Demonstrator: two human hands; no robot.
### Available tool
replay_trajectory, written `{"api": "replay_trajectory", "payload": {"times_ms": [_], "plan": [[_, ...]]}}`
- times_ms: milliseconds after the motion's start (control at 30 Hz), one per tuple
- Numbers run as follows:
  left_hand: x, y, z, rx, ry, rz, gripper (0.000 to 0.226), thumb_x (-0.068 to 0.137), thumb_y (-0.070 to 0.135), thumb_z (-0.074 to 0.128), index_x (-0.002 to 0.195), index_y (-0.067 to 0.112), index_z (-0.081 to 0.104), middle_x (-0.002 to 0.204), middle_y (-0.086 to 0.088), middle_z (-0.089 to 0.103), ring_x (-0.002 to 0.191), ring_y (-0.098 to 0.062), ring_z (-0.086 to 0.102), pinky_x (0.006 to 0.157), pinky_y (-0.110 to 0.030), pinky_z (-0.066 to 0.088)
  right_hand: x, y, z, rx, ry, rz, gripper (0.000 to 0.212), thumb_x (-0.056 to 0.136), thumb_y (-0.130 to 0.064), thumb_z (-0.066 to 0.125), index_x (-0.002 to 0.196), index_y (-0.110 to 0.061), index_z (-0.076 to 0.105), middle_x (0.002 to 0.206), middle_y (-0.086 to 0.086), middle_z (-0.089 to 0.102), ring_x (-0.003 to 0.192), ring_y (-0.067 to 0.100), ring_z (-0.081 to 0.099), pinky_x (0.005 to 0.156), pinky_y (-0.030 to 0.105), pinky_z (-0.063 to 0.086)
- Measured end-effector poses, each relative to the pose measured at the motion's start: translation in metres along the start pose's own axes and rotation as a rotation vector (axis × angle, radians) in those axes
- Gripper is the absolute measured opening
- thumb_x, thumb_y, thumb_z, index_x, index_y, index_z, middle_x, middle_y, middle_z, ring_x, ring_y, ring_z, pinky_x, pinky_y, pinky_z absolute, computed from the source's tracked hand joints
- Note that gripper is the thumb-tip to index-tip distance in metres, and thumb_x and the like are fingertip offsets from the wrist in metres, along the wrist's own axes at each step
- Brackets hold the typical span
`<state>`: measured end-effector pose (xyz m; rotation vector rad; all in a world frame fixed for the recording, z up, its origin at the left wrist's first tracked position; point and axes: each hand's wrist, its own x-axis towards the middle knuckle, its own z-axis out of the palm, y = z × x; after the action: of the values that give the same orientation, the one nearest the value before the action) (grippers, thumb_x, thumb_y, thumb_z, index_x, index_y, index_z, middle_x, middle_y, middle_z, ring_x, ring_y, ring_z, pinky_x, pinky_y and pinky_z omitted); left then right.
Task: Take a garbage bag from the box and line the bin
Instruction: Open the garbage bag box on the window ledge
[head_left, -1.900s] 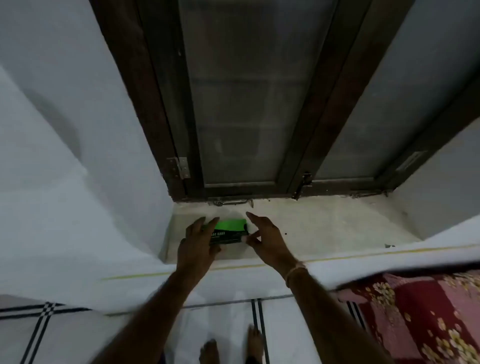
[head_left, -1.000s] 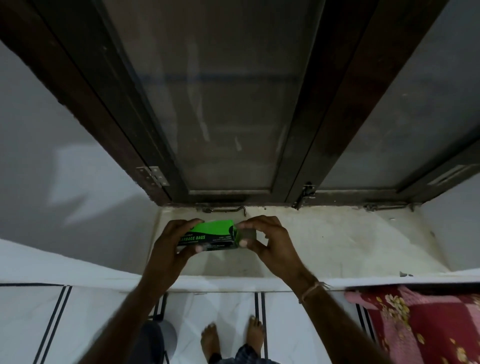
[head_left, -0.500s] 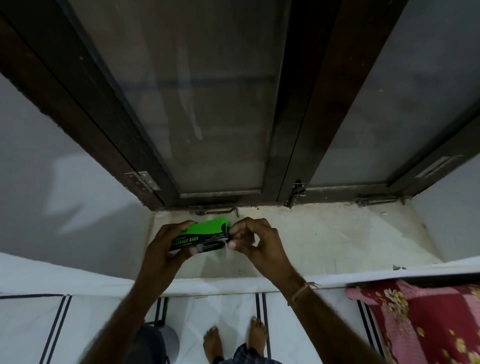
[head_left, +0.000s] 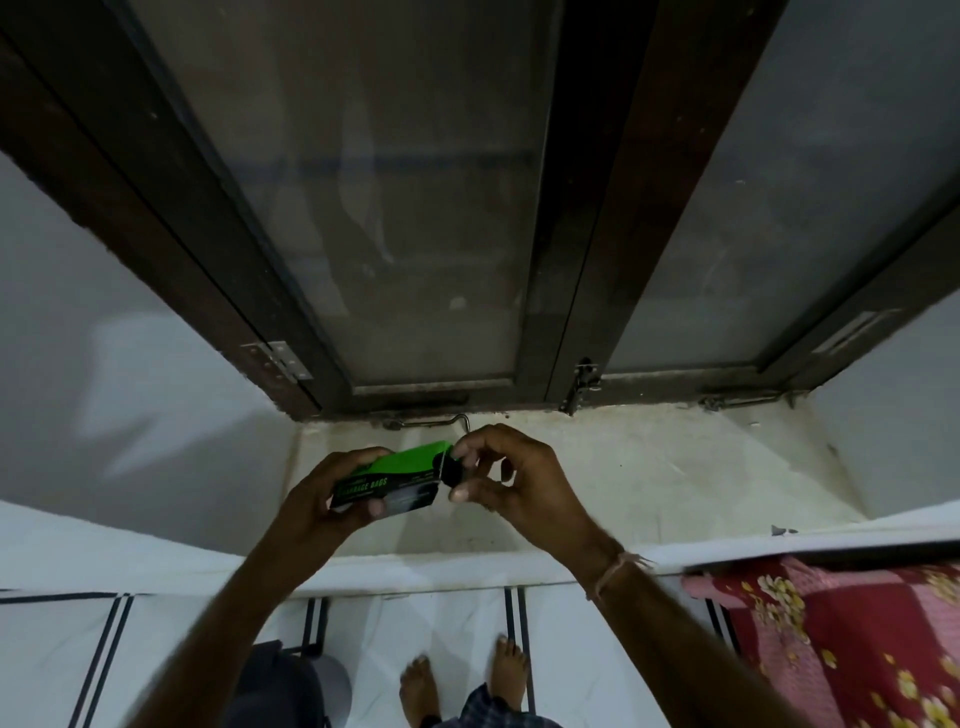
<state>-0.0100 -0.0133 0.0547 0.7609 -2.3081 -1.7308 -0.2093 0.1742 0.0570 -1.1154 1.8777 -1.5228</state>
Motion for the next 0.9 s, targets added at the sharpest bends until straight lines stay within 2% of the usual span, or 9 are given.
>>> {"api": "replay_trajectory", "payload": {"times_ms": [100, 200, 333, 500, 633, 700, 767, 833, 900], "plan": [[-0.003, 0.004, 0.002, 0.037, 0.084, 0.036, 0.057, 0.077, 0.044, 0.079, 0.13, 0.033, 0.061, 0.123, 0.024, 0.061, 0.116, 0.005, 0.059, 0.087, -0.013, 0.053, -0.003, 0.001, 0.007, 0.036, 0.022, 0.122, 0.035, 0.065, -0.018, 0.094, 0.095, -0.017, 0.076, 0.092, 0.003, 0.068, 0.079, 0.017, 0.064, 0.071, 0.037, 0.057], [-0.006, 0.006, 0.005, 0.111, 0.163, 0.082, 0.053, 0.081, 0.012, 0.084, 0.128, 0.025, 0.062, 0.12, 0.027, 0.058, 0.112, 0.011, 0.056, 0.083, -0.006, 0.049, -0.007, 0.001, 0.013, 0.218, -0.005, 0.257, 0.034, 0.07, -0.008, 0.091, 0.099, -0.016, 0.077, 0.087, 0.005, 0.071, 0.079, 0.023, 0.068, 0.087, 0.049, 0.06], [-0.01, 0.005, 0.008, 0.105, 0.18, 0.102, 0.056, 0.08, -0.002, 0.082, 0.121, 0.031, 0.064, 0.119, 0.025, 0.059, 0.112, 0.009, 0.057, 0.083, -0.005, 0.048, -0.012, 0.001, 0.02, 0.399, 0.039, 0.362, 0.039, 0.077, 0.001, 0.085, 0.114, -0.003, 0.077, 0.092, 0.014, 0.071, 0.086, 0.019, 0.065, 0.092, 0.041, 0.056], [-0.015, 0.001, 0.011, 0.112, 0.233, 0.123, 0.063, 0.077, -0.004, 0.083, 0.118, 0.039, 0.062, 0.117, 0.03, 0.061, 0.11, 0.011, 0.058, 0.081, -0.004, 0.048, -0.016, 0.0, 0.023, 0.474, 0.013, 0.343, 0.039, 0.086, 0.005, 0.076, 0.124, -0.001, 0.072, 0.088, 0.009, 0.061, 0.077, 0.008, 0.062, 0.074, 0.021, 0.054], [-0.015, 0.007, 0.003, 0.199, 0.175, 0.226, 0.054, 0.075, 0.017, 0.082, 0.122, 0.034, 0.065, 0.123, 0.016, 0.062, 0.114, -0.005, 0.062, 0.088, -0.014, 0.052, -0.019, 0.004, 0.027, 0.497, 0.046, 0.342, 0.021, 0.086, 0.013, 0.071, 0.106, 0.006, 0.073, 0.074, 0.004, 0.068, 0.065, 0.005, 0.063, 0.066, 0.019, 0.054], [-0.012, 0.014, -0.004, 0.28, 0.149, 0.26, 0.053, 0.074, 0.026, 0.079, 0.124, 0.03, 0.066, 0.124, 0.01, 0.061, 0.113, -0.008, 0.062, 0.089, -0.019, 0.054, -0.02, 0.003, 0.032, 0.482, 0.084, 0.332, 0.023, 0.084, 0.018, 0.07, 0.102, 0.004, 0.073, 0.075, 0.01, 0.066, 0.062, 0.002, 0.062, 0.065, 0.017, 0.053], [-0.009, 0.023, -0.01, 0.315, 0.125, 0.279, 0.053, 0.075, 0.023, 0.079, 0.126, 0.029, 0.065, 0.125, 0.007, 0.06, 0.114, -0.008, 0.062, 0.089, -0.021, 0.054, -0.02, 0.002, 0.037, 0.451, 0.132, 0.309, 0.022, 0.083, 0.017, 0.072, 0.092, -0.003, 0.075, 0.081, 0.013, 0.065, 0.064, 0.003, 0.061, 0.063, 0.018, 0.051], [-0.005, 0.033, -0.015, 0.34, 0.099, 0.303, 0.054, 0.079, 0.016, 0.082, 0.127, 0.032, 0.064, 0.129, 0.01, 0.059, 0.116, -0.003, 0.06, 0.089, -0.015, 0.052, -0.019, 0.002, 0.042, 0.364, 0.207, 0.262, 0.029, 0.081, 0.012, 0.075, 0.08, -0.017, 0.075, 0.083, 0.009, 0.067, 0.068, 0.006, 0.06, 0.062, 0.019, 0.05], [-0.002, 0.044, -0.018, 0.359, 0.081, 0.317, 0.057, 0.08, 0.014, 0.083, 0.128, 0.037, 0.062, 0.131, 0.024, 0.057, 0.117, 0.004, 0.058, 0.089, -0.008, 0.049, -0.017, -0.001, 0.044, 0.291, 0.267, 0.187, 0.02, 0.08, 0.011, 0.075, 0.077, -0.009, 0.075, 0.082, 0.002, 0.065, 0.071, 0.003, 0.06, 0.063, 0.016, 0.048]]}}
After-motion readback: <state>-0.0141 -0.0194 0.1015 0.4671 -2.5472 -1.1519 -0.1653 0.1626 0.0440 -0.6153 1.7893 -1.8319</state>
